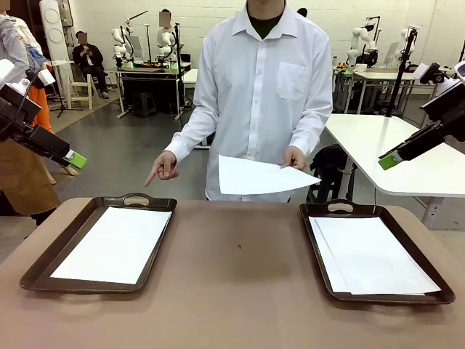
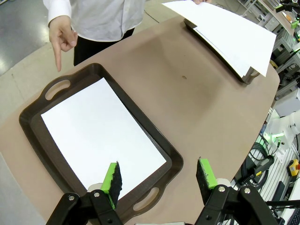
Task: Sort the A4 documents.
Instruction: Receive the A4 Paper.
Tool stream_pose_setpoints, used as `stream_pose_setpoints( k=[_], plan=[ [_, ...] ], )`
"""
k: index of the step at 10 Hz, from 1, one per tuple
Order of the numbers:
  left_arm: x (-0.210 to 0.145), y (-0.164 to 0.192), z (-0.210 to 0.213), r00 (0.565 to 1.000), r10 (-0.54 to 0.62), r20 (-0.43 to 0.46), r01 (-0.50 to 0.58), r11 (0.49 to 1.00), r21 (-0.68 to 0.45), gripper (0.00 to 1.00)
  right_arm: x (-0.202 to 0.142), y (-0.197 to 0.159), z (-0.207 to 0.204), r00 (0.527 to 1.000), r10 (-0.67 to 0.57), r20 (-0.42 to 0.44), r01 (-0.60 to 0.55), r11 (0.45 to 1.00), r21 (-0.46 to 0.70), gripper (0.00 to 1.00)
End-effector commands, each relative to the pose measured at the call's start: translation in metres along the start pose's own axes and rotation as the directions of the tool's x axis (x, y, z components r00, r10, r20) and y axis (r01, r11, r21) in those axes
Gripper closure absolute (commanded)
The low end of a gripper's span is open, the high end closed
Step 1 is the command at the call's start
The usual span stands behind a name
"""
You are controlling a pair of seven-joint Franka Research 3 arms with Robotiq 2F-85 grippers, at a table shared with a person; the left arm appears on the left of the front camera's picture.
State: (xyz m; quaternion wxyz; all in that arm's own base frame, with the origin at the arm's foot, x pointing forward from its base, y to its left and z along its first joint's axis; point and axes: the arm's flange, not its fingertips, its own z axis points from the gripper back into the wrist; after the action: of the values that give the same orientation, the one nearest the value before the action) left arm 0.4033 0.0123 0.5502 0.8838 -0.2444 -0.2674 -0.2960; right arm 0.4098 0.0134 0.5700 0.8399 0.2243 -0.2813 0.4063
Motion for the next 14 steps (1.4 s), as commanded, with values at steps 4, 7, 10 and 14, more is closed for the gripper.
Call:
stream_pose_setpoints(
  k=[4, 7, 10, 14],
  plan=[
    [-0.002, 0.000, 0.000, 1.000, -0.020, -0.003, 0.020, 1.000, 0.006, 0.17, 0.000, -0.001, -0.001, 1.000, 0.003, 0.021, -0.003, 1.000, 0.022, 0.00],
    [-0.001, 0.009, -0.015, 0.992, 0.098, 0.073, -0.089, 0.989, -0.117, 0.17, 0.000, -0.001, -0.001, 1.000, 0.003, 0.021, -0.003, 1.000, 0.022, 0.00],
    [0.013, 0.013, -0.061, 0.970, 0.215, 0.115, -0.172, 0.938, -0.300, 0.17, 0.000, -0.001, -0.001, 1.000, 0.003, 0.021, -0.003, 1.000, 0.022, 0.00],
    [0.035, 0.022, -0.139, 0.910, 0.402, 0.101, -0.326, 0.844, -0.426, 0.17, 0.000, -0.001, -0.001, 1.000, 0.003, 0.021, -0.003, 1.000, 0.022, 0.00]
  ],
)
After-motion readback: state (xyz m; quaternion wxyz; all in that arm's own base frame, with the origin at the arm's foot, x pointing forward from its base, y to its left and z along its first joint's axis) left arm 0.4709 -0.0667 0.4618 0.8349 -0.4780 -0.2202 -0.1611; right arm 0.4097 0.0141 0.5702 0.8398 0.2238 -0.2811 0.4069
